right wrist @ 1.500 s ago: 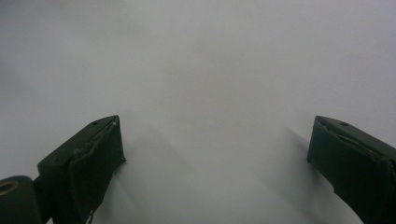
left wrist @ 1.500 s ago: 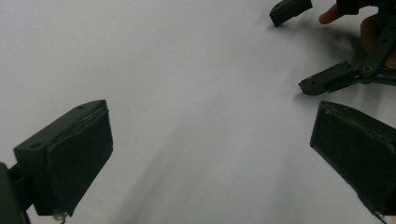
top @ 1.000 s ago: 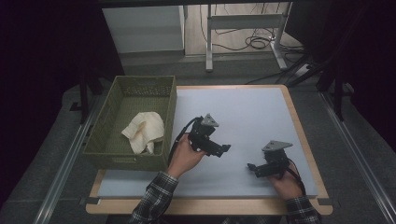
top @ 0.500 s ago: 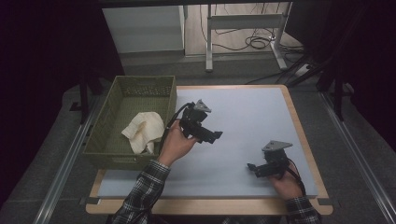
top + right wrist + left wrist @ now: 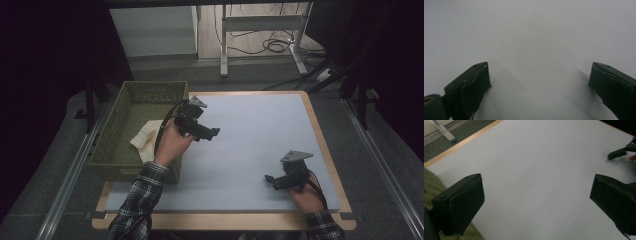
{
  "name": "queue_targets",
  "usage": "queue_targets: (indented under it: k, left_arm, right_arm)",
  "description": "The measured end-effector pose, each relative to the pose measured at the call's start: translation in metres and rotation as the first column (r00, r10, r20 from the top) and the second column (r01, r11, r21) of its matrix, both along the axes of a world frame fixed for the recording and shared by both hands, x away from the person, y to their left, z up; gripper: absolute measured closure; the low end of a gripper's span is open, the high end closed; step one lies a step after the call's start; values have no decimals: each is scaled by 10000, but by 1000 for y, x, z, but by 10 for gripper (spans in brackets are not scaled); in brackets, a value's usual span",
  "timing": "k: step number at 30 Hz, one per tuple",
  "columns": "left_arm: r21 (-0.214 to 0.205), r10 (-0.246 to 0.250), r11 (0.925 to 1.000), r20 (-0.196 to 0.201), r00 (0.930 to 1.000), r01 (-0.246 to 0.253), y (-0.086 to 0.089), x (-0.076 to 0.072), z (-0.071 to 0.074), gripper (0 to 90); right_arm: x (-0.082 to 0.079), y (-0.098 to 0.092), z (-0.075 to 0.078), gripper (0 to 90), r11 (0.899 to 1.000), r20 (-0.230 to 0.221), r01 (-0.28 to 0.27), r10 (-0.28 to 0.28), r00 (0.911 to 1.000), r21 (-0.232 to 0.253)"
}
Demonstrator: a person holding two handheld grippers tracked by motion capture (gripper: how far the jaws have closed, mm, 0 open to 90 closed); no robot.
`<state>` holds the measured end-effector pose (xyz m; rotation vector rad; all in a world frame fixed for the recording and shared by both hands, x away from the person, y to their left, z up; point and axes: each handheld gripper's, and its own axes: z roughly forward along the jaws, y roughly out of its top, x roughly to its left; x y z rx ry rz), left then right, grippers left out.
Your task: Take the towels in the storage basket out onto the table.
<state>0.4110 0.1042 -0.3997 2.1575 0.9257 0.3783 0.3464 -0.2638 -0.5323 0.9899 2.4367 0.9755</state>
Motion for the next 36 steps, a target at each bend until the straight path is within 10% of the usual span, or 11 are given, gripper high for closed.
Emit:
queue_targets:
  k: [21, 36]
  left_arm:
    - [481, 2086, 9769, -22, 9780, -2083, 77, 15, 1, 11]
    - [1534, 2958, 9472, -797, 9519, -2815, 125, 30, -40, 20]
  right_arm:
    - [0, 0, 0, 36, 10000, 9, -4, 4, 10000, -5]
    - [0, 0, 0, 36, 10000, 7, -4, 4, 10000, -4]
